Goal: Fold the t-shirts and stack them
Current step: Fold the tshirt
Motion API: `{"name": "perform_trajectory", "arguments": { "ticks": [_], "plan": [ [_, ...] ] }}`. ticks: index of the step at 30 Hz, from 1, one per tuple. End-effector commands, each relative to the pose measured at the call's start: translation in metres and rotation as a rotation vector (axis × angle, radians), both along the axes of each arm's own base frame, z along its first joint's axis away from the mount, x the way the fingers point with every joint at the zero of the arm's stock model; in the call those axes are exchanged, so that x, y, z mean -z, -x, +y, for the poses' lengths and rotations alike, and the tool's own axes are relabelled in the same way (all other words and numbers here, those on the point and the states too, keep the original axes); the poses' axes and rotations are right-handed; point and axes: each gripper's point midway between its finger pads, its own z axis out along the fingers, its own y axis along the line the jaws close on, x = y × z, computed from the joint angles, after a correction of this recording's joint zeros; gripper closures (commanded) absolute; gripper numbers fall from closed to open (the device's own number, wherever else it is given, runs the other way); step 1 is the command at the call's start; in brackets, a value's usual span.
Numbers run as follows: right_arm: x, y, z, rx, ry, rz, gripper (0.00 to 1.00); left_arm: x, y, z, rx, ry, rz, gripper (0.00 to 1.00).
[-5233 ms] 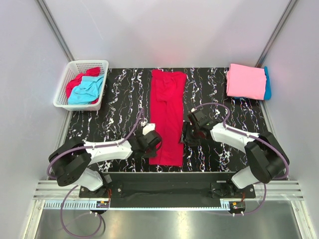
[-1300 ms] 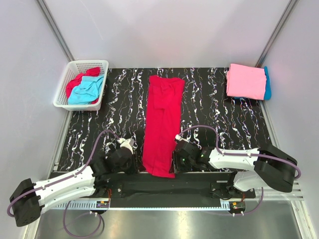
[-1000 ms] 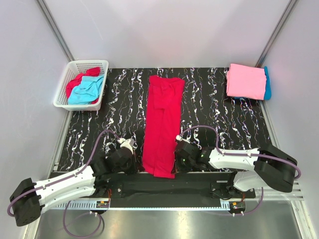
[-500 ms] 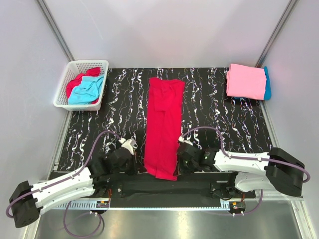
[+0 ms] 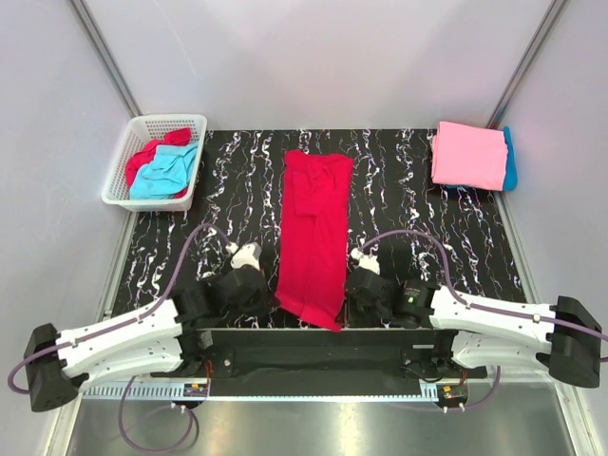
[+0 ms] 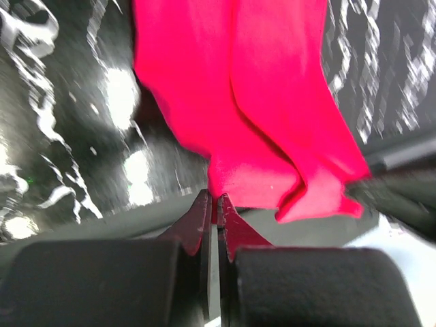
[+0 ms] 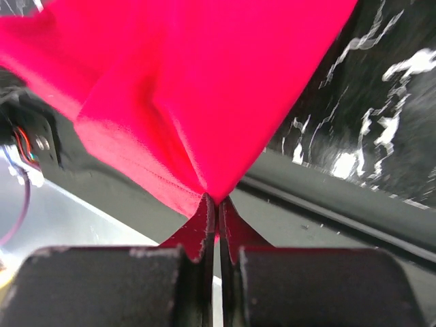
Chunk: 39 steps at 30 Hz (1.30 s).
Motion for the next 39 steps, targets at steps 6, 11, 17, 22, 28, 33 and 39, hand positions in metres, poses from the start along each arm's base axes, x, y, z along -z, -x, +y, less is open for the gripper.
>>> {"name": "perform_trajectory", "arguments": {
  "ticks": [6, 11, 17, 22, 28, 33, 39],
  "plan": [
    [-0.029, -0.058, -0.027, 0.116, 0.188, -0.229, 1.00, -0.023, -0.058, 0.005, -0.175, -0.225, -0.154, 1.00],
    [-0.041, -0.107, -0.042, 0.160, 0.258, -0.292, 1.00, -0.044, -0.081, 0.003, -0.237, -0.286, -0.219, 1.00],
    [-0.049, -0.164, -0.055, 0.195, 0.288, -0.342, 1.00, -0.055, -0.117, 0.001, -0.303, -0.353, -0.258, 1.00],
    [-0.046, -0.206, -0.051, 0.186, 0.247, -0.355, 1.00, -0.061, -0.155, 0.002, -0.344, -0.402, -0.285, 1.00],
    [-0.035, -0.259, -0.037, 0.142, 0.218, -0.341, 1.00, -0.045, -0.205, 0.003, -0.378, -0.425, -0.267, 1.00],
    [-0.021, -0.305, -0.031, 0.137, 0.219, -0.320, 1.00, -0.028, -0.247, -0.006, -0.365, -0.437, -0.236, 1.00],
    [-0.013, -0.344, -0.033, 0.156, 0.210, -0.306, 1.00, -0.012, -0.288, -0.013, -0.338, -0.424, -0.202, 1.00]
  ]
}}
